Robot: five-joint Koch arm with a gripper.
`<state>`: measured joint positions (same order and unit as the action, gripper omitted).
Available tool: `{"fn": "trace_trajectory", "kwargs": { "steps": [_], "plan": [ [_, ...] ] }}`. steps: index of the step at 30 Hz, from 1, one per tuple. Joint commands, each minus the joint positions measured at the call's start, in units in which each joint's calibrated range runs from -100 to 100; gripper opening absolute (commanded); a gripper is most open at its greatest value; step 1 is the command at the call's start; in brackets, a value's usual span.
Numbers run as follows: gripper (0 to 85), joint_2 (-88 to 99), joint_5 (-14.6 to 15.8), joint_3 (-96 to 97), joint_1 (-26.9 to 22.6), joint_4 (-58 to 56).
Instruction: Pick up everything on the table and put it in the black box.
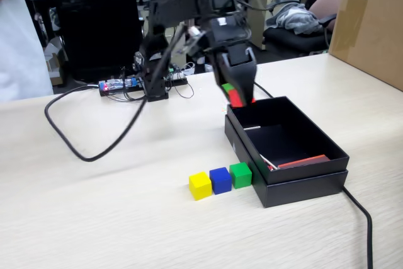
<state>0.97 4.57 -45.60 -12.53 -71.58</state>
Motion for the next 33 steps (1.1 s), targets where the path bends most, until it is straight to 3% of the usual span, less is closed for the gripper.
{"fn": "trace_trajectory", "kwargs": {
  "steps": [1,13,17,21,26,30,33],
  "plan": [
    [7.4,-6.31,0.54,-10.07,-2.30,0.27],
    [8.5,-42.57,2.98,-26.48,-4.49,0.27],
    [21.1,-45.32,3.13,-25.94,-4.49,-0.25],
    [34.0,-42.68,3.13,-25.85,-4.44,-1.89],
    [35.1,-24.67,3.17,-25.30,-3.08,-2.33],
    [37.4,-12.16,1.76,-21.68,1.47,-2.59],
    [44.1,-12.39,-0.78,-15.69,6.25,-2.50]
  ]
}}
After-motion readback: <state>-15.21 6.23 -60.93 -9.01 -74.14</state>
